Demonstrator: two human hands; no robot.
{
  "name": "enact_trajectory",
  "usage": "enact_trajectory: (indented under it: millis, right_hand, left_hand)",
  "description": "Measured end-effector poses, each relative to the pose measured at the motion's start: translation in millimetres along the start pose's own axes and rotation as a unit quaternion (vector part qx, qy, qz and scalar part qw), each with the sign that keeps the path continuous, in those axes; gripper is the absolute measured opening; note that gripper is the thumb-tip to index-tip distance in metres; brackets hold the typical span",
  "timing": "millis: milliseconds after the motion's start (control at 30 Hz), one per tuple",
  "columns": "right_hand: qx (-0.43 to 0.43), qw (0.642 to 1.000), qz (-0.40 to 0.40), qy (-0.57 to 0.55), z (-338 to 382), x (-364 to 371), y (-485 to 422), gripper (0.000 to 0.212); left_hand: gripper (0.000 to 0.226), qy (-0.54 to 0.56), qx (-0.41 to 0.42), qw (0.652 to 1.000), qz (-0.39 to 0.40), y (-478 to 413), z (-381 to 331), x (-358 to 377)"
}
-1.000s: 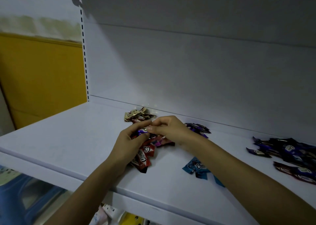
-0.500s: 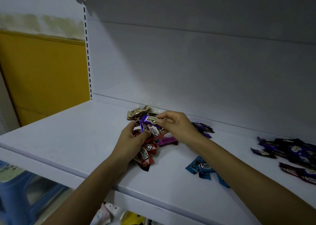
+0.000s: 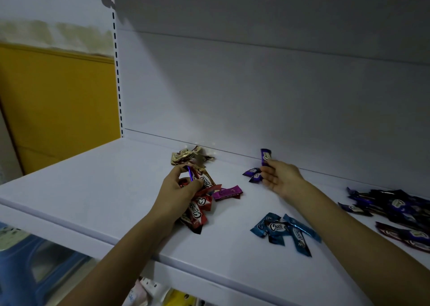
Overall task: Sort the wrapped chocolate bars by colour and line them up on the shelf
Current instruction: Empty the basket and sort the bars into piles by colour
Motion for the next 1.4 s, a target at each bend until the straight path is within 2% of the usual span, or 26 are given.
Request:
enact_trajectory:
  millis: [133, 233, 333, 400, 467, 567, 700, 800, 900, 967, 1067, 1167, 1200, 1267, 1300, 1400]
  right_hand:
    - [-0.008, 1.0, -0.009, 0.017, 2.1, -10.5, -9.9, 0.015]
    - [-0.061, 0.995, 0.016, 0.081, 4.9, 6.0, 6.1, 0.015]
    - [-0.155, 0.955, 0.159, 0.198, 5.5, 47.6, 43.8, 0.028]
    - [-0.195, 0.91, 0.261, 0.256, -0.5, 75.2, 73.3, 0.022]
    - [-0.223, 0.89, 0.291, 0.272, -2.4, 91.4, 87.8, 0.014]
    - [-0.216, 0.913, 0.248, 0.24, 0.5, 95.3, 78.1, 0.009]
    - [-0.119, 0.965, 0.169, 0.16, -2.7, 86.6, 46.1, 0.01]
    - [-0.053, 0.978, 0.136, 0.15, -11.0, 96.4, 29.4, 0.013]
    - [-0.051, 0.98, 0.144, 0.129, 4.3, 127.8, 25.9, 0.007]
    - [-0.057, 0.98, 0.167, 0.095, 18.8, 148.2, 27.1, 0.025]
    - [-0.072, 0.971, 0.202, 0.109, 27.7, 156.9, 36.4, 0.04]
    - [-0.103, 0.931, 0.309, 0.165, 18.8, 151.4, 55.0, 0.056]
    - [-0.124, 0.912, 0.338, 0.195, 14.7, 146.9, 62.2, 0.051]
    - [-0.164, 0.885, 0.358, 0.247, 6.1, 135.1, 69.5, 0.024]
    - [-0.17, 0.886, 0.351, 0.251, 1.7, 128.9, 68.4, 0.014]
    - [-0.132, 0.928, 0.306, 0.167, -6.3, 106.3, 54.9, 0.017]
  left_hand:
    - [0.02, 0.004, -0.001, 1.0, 0.002, 0.1, -0.4, 0.6]
    - [0.02, 0.0, 0.003, 1.0, 0.003, 0.0, -0.6, 0.3]
    - [0.021, 0.0, 0.009, 1.0, 0.005, 1.1, -0.9, 0.8]
    - [0.021, -0.005, 0.016, 1.0, 0.002, 1.5, -1.9, 0.5]
    - [0.019, -0.018, 0.026, 1.0, 0.0, 2.0, -3.1, -0.1]
    - [0.021, -0.005, 0.015, 1.0, -0.016, 2.3, -1.8, -2.4]
    - [0.021, 0.024, -0.023, 0.999, -0.03, 2.4, 1.2, -4.9]
    - [0.019, 0.017, -0.028, 0.999, -0.017, 4.6, 2.5, -2.3]
    - [0.017, 0.024, -0.018, 0.999, -0.019, 5.0, -0.9, -3.2]
    - [0.015, 0.028, -0.017, 0.999, -0.019, 5.0, -2.8, -3.7]
    - [0.013, 0.021, -0.015, 0.999, -0.018, 3.9, -3.1, -3.9]
    - [0.013, 0.032, -0.022, 0.999, -0.016, 1.3, -1.9, -3.4]
    - [0.013, 0.029, -0.019, 0.999, -0.02, -0.2, -1.7, -3.8]
    - [0.013, 0.017, -0.01, 1.0, -0.024, -2.2, -1.2, -4.4]
    - [0.012, 0.016, -0.008, 1.0, -0.025, -2.6, -0.5, -4.3]
    - [0.015, 0.014, -0.009, 0.999, -0.029, -2.6, 1.3, -4.3]
Point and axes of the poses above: each hand's wrist, its own y-axis away from the middle knuckle, its own x-axis out of the palm, z = x × y, the point moved 8 cm from there along -y, towards the middle knuckle, and after that the axes turned 9 degrees about -z, right-handed, at the moved point
